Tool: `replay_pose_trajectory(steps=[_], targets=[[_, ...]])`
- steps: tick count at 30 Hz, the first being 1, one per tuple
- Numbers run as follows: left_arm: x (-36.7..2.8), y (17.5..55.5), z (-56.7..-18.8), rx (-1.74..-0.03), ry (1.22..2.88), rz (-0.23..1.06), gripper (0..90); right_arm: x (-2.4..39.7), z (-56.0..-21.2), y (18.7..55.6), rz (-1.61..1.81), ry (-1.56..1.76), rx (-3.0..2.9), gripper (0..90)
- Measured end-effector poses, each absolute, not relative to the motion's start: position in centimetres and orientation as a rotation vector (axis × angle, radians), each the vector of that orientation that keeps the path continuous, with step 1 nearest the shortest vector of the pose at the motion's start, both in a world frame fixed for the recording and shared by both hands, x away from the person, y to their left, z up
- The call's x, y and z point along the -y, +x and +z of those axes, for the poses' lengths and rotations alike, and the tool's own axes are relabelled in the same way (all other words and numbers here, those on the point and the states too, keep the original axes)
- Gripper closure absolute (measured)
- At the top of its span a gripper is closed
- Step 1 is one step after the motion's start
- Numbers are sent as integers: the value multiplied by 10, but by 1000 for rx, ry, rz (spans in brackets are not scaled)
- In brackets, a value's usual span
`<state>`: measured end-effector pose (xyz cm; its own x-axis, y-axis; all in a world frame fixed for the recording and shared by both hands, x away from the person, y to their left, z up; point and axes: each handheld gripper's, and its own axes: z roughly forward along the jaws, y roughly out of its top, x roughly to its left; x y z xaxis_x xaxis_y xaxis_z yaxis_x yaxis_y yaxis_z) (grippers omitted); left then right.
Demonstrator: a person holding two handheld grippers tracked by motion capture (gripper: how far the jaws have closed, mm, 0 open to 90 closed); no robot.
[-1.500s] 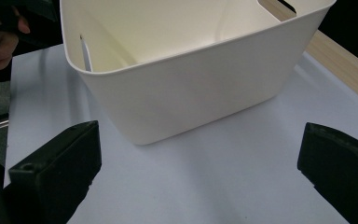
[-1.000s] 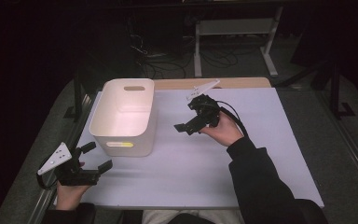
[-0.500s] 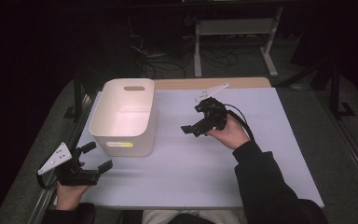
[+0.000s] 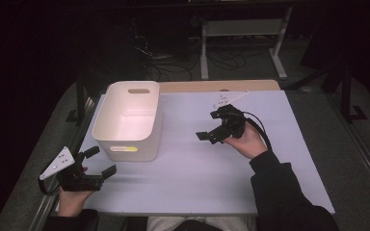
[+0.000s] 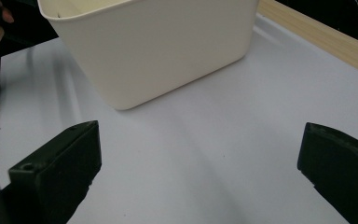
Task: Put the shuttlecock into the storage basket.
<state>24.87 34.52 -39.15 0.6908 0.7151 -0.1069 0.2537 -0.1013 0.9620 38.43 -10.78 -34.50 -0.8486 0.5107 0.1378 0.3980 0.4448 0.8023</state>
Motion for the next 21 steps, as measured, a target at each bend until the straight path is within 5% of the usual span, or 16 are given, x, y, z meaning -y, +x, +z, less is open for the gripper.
replay_pose_trajectory(steps=[21], targets=[[-345, 249, -392, -794, 1672, 467, 0, 143, -358, 370, 1383, 882, -2527, 0]])
